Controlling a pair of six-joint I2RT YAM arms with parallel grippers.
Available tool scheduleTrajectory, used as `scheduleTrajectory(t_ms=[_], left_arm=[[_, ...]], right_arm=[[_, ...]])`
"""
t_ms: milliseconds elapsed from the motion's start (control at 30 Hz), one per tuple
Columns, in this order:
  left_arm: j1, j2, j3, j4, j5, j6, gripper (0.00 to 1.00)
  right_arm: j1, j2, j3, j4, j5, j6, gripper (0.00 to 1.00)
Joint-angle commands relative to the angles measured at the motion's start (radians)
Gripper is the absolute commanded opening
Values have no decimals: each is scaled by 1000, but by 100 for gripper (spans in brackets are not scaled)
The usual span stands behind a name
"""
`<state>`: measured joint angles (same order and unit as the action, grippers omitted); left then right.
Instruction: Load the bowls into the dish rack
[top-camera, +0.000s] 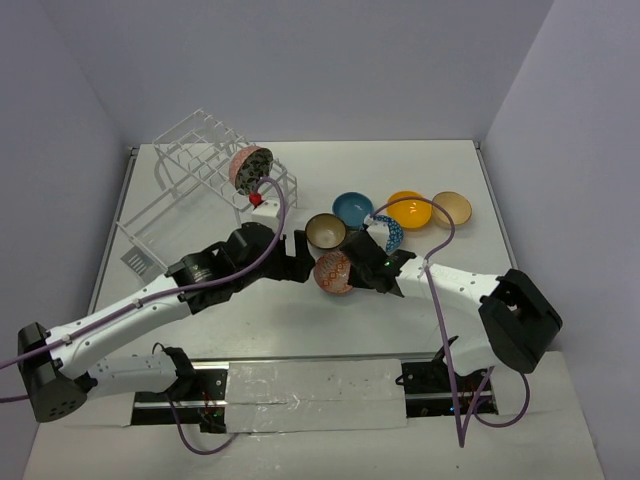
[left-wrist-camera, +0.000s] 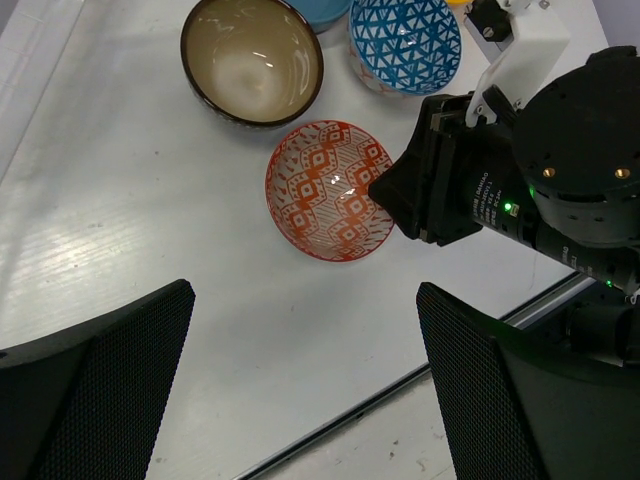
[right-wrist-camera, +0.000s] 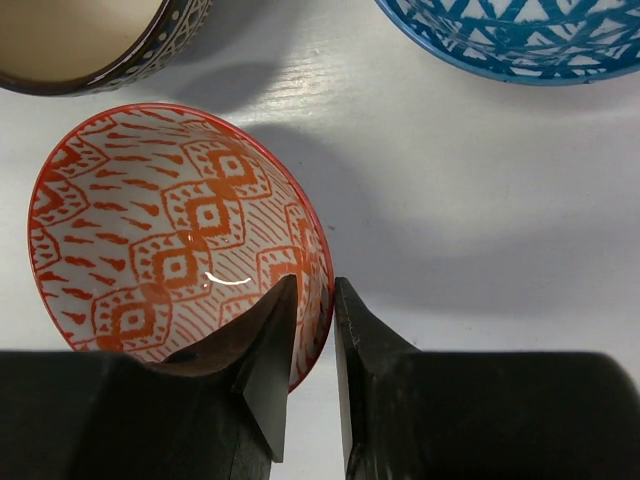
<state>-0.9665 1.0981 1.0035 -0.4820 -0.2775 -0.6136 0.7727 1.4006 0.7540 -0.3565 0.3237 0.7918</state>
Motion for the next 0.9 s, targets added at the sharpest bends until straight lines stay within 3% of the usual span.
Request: scheduleTrajectory(t_ms=[0, 100, 200, 367, 567, 867], left_arm=[[0, 25, -6, 72, 11, -37, 99], [0, 40, -11, 83, 5, -47, 99], [0, 45, -19, 94, 0, -55, 99], [0, 48, -37, 117, -6, -84, 99], [-9, 89, -3, 105, 9, -110, 98], [-54, 170, 99, 74, -84, -144, 97]], right_arm=[[4, 17, 38, 40, 31, 15, 29], [4, 29, 34, 47, 28, 17, 28], [2, 28, 27, 51, 32, 20, 21], [2, -15, 15, 41, 55, 23, 0], [4, -187, 1, -4, 107, 26, 0], [5, -439, 16, -35, 147, 9, 0]])
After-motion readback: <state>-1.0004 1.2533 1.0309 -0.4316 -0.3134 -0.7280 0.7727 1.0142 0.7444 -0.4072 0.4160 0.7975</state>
